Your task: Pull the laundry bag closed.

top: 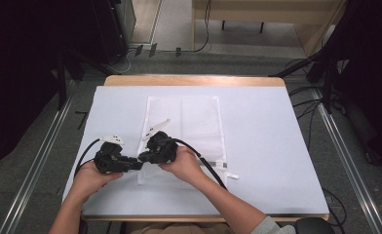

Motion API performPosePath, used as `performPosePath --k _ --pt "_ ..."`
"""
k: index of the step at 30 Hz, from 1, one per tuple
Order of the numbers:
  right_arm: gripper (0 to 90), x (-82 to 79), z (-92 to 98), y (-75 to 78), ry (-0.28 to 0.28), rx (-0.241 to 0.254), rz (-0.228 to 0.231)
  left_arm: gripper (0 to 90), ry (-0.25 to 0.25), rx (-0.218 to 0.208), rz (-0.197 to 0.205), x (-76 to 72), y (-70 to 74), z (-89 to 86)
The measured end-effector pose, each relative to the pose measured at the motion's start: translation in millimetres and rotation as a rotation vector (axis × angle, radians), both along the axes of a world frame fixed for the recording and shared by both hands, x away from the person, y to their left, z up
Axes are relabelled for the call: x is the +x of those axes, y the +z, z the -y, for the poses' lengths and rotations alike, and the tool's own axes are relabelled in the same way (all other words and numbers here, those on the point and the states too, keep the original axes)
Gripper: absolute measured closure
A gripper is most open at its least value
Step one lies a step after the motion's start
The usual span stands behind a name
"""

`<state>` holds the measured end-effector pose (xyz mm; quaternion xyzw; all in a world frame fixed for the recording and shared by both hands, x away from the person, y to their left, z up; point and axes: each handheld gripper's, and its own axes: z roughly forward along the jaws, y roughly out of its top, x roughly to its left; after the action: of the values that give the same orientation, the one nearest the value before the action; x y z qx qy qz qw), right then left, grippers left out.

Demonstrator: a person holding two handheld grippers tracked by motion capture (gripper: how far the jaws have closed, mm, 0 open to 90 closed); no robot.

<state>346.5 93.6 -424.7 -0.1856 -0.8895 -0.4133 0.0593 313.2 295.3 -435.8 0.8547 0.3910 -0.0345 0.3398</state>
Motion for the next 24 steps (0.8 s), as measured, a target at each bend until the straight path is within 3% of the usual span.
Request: performPosePath --k 7,12,18,24 --pt "87.6 -0.9 -0.7 -0.1 0.035 -0.015 -0.009 76.0 -0.023 0.021 0.021 -0.4 0.1 1.8" --pt "87.7 -0.5 -1.2 -1.6 0.038 -0.026 -0.009 86.9 -0.001 0.027 -0.022 1.5 2.2 3.4" --pt "87.9 0.7 -0.1 -5.3 0.02 -0.036 -0.018 88.4 0.001 0.044 -0.037 2.1 4.9 2.7" --pt "88.1 0.3 0.2 -11.3 0.006 -0.026 -0.016 89.1 0.017 0.035 -0.069 3.2 4.3 0.9"
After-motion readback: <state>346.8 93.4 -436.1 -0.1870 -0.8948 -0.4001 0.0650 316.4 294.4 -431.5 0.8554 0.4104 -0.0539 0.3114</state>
